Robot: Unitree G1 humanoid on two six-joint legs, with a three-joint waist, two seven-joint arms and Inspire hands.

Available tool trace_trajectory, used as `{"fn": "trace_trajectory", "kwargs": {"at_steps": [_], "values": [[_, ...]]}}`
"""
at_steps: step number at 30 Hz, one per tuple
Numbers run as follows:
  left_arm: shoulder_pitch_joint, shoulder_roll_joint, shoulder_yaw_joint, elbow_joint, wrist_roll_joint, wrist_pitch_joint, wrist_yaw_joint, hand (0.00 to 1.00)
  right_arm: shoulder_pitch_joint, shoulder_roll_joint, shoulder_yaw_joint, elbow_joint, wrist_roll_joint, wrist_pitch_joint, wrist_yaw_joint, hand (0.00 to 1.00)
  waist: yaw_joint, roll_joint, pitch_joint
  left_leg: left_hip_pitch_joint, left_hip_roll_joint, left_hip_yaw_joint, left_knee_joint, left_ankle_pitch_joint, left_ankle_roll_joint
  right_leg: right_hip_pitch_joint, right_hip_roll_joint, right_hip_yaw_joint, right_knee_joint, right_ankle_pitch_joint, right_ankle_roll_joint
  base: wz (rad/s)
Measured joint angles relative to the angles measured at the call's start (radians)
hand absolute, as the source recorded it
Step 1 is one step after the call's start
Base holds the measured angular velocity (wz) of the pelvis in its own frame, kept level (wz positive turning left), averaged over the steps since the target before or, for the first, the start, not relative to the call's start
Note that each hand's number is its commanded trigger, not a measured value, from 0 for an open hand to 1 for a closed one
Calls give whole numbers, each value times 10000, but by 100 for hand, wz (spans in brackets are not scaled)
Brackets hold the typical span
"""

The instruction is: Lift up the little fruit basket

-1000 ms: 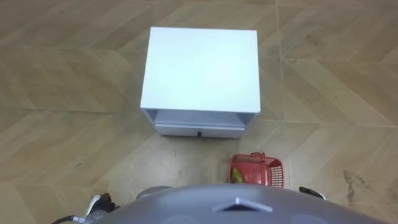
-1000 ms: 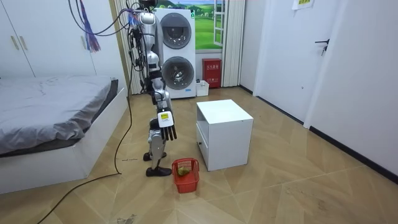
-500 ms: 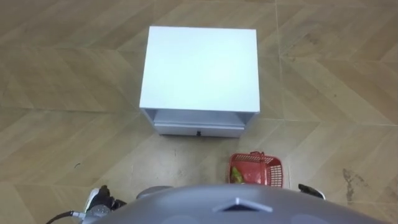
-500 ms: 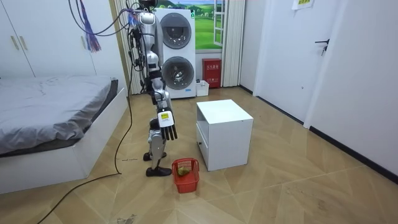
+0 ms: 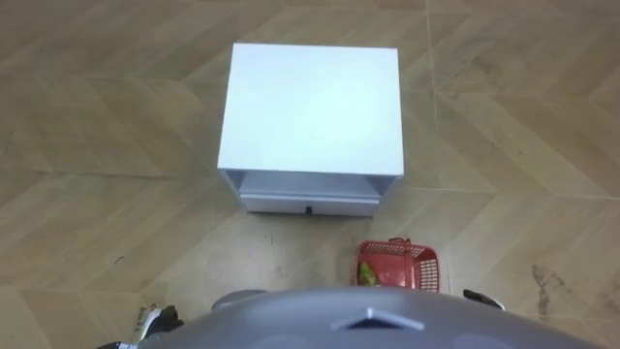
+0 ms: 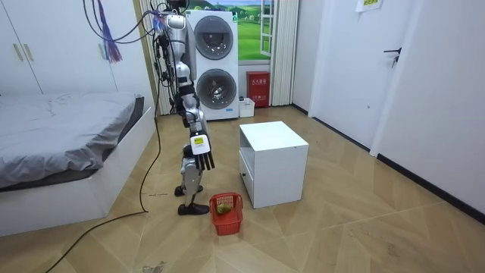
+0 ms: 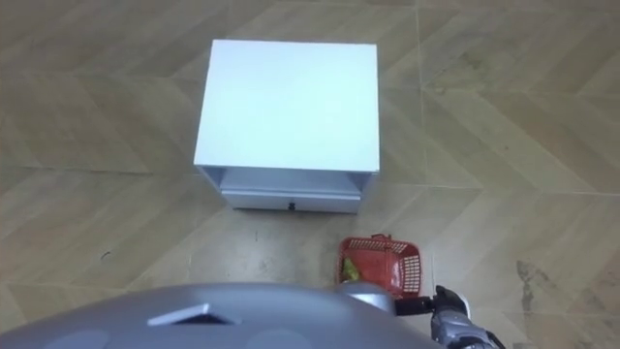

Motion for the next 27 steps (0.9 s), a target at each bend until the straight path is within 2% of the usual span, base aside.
{"fn": "trace_trajectory", "kwargs": {"at_steps": [3,4,5,6,9,10,11,12,13,14,15,16,17,18,20,21,22,23,25,27], "values": [[-74,59,-22,14,-2,-35,-118,0,26,-28,-3,-159,-36,78,60,0,2,19,90,-16,11,48,238,-172,62,-58,-30,18,276,-66,16,-5],[-103,58,-21,71,-5,-81,-121,0,31,-69,-6,-228,-49,116,64,0,4,76,95,-63,27,74,382,-352,99,-155,-38,35,506,-171,37,-7],[-98,58,59,123,-5,-145,-122,0,90,-103,-1,-379,-53,156,81,0,21,59,69,-161,-6,135,597,-438,172,-327,-119,51,844,-266,76,-5],[-97,63,89,134,0,-153,-124,0,116,-120,-3,-396,-59,160,82,0,22,60,76,-244,-18,172,741,-489,211,-479,-157,77,1017,-288,95,-17],[-133,86,704,213,-6,-248,-168,0,23,-178,-6,-589,-378,309,116,0,110,11,-27,-1220,-44,488,1547,-595,387,-1454,-164,394,1581,-153,193,-27],[-249,126,1028,323,-11,-326,-192,0,-87,-190,-31,-793,-425,366,172,0,114,156,-111,-1832,111,544,1823,-581,507,-1859,-108,484,1654,50,277,8],[-466,310,1150,502,-59,-490,-223,0,-210,-157,-154,-832,-386,384,206,0,-17,63,2,-2421,147,667,2344,-683,676,-2505,-438,402,3311,-328,369,32],[-578,414,1157,535,-67,-499,-253,0,-156,-147,-202,-833,-355,394,216,0,-37,-48,15,-2647,91,703,2627,-752,773,-2694,-678,286,4465,-572,410,69],[-707,604,1142,514,-82,-545,-270,0,-107,-154,-192,-803,-329,542,221,0,65,-291,2,-3026,-93,809,3170,-924,891,-2763,-1102,295,6684,-700,487,65],[-966,768,1117,502,-247,-589,-269,0,-273,-192,-180,-808,-367,569,222,0,309,-535,-75,-3676,-200,947,3913,-1162,994,-2765,-1382,523,8444,-671,512,40],[-1110,819,1117,519,-382,-584,-260,0,-496,-242,-165,-811,-351,561,217,0,497,-584,-68,-4108,-189,977,4412,-1330,1022,-2755,-1390,655,9098,-631,560,0],[-1461,916,1105,576,-576,-565,-216,0,-1054,-318,-30,-761,-264,434,187,0,643,-615,-62,-5013,-153,960,5445,-1574,1078,-2683,-1372,826,9903,-516,585,0],[-1897,1002,1103,647,-854,-572,-14,0,-1714,-355,22,-641,-32,179,159,0,668,-655,-11,-6024,-177,907,6409,-1756,1158,-2449,-1374,838,10306,-459,626,13],[-2210,1066,1088,743,-1032,-592,101,0,-2048,-345,32,-491,86,47,160,0,674,-726,44,-6528,-190,906,6889,-1840,1188,-2322,-1390,835,10404,-461,631,23],[-3287,1264,780,1029,-1821,-661,584,0,-3188,-270,243,-277,678,-271,176,0,866,-837,133,-8489,-292,926,8822,-2233,1199,-2154,-1368,1001,10541,-543,729,12],[-3478,1306,663,1121,-2088,-737,722,0,-3393,-237,303,-280,832,-363,183,0,870,-897,174,-8941,-378,972,9265,-2280,1218,-2164,-1347,1101,10589,-656,779,33],[-3806,1315,337,1289,-2530,-915,936,0,-3773,-225,395,-156,1105,-503,213,0,834,-775,341,-9652,-461,986,10207,-2397,1330,-2297,-1307,1256,11366,-1856,885,44],[-4087,1304,118,1395,-2729,-1099,1027,0,-3977,-218,410,41,1273,-558,325,0,849,-778,385,-10271,-529,1058,11009,-2545,1300,-2684,-1398,1295,12404,-2490,812,40],[-4142,1366,-179,1436,-2774,-1298,1168,0,-4000,-210,415,373,1508,-536,435,0,988,-826,406,-11049,-563,1165,12005,-2700,1361,-3253,-1441,1443,13875,-2968,697,22],[-4123,1465,-686,1734,-2785,-1284,1232,0,-3970,-237,422,524,1708,-465,391,0,1046,-839,458,-11728,-560,1262,12868,-2860,1432,-3717,-1429,1617,15102,-3231,709,17]]}}
